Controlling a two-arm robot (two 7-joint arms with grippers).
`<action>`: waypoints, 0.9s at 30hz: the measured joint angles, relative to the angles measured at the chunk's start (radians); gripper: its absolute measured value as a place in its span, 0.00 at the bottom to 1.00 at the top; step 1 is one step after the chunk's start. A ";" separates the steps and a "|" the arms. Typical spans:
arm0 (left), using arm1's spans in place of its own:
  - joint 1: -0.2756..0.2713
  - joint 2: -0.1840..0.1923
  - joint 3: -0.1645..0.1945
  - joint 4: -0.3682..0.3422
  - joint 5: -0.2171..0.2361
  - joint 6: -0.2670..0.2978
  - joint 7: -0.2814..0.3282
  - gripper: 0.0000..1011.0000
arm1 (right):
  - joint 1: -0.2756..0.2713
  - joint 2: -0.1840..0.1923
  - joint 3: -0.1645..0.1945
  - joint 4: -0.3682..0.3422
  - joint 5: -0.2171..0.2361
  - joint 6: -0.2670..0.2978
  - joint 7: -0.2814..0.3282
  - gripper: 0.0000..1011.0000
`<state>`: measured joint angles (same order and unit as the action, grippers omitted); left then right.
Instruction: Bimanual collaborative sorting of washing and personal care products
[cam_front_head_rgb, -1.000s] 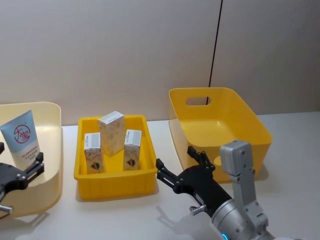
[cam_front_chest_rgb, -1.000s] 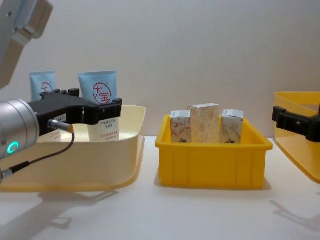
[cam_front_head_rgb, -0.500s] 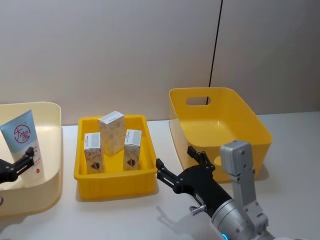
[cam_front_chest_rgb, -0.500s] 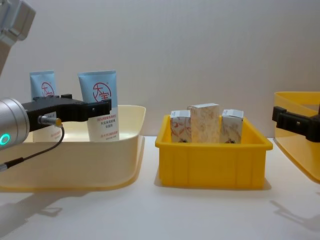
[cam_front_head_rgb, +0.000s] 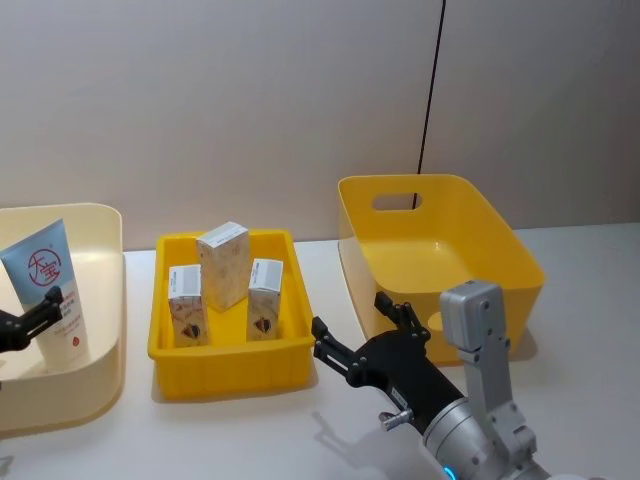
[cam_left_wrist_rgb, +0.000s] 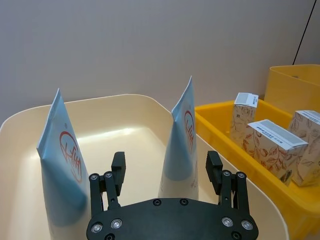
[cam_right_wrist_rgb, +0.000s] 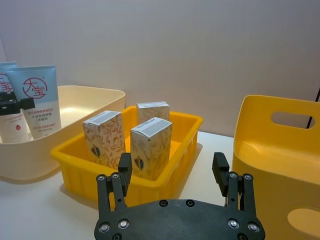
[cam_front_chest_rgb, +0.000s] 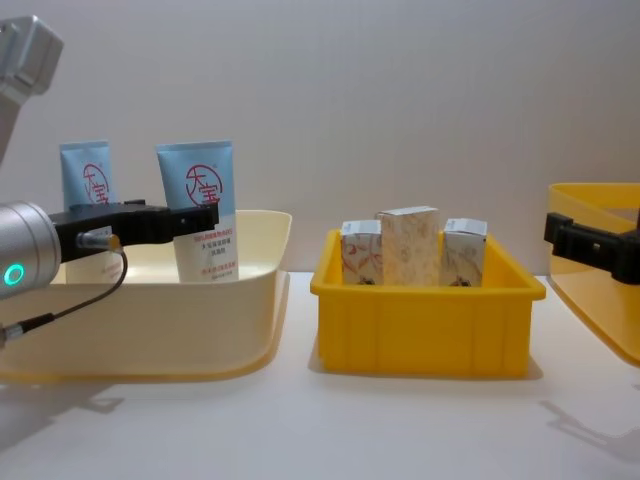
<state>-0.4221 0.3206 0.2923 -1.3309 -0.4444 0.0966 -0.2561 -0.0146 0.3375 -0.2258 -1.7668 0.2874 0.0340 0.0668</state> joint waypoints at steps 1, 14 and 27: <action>-0.005 -0.002 0.000 0.009 -0.001 -0.001 -0.005 0.99 | 0.000 0.000 0.000 0.000 0.000 0.000 0.000 0.99; -0.070 -0.035 -0.005 0.116 -0.029 -0.032 -0.083 0.99 | 0.000 0.000 0.000 0.000 0.000 0.000 0.000 0.99; -0.096 -0.048 -0.008 0.157 -0.046 -0.050 -0.123 0.75 | 0.000 0.000 0.000 0.000 0.000 0.000 0.000 0.99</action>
<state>-0.5183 0.2728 0.2847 -1.1739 -0.4905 0.0464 -0.3787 -0.0146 0.3374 -0.2259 -1.7668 0.2874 0.0340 0.0668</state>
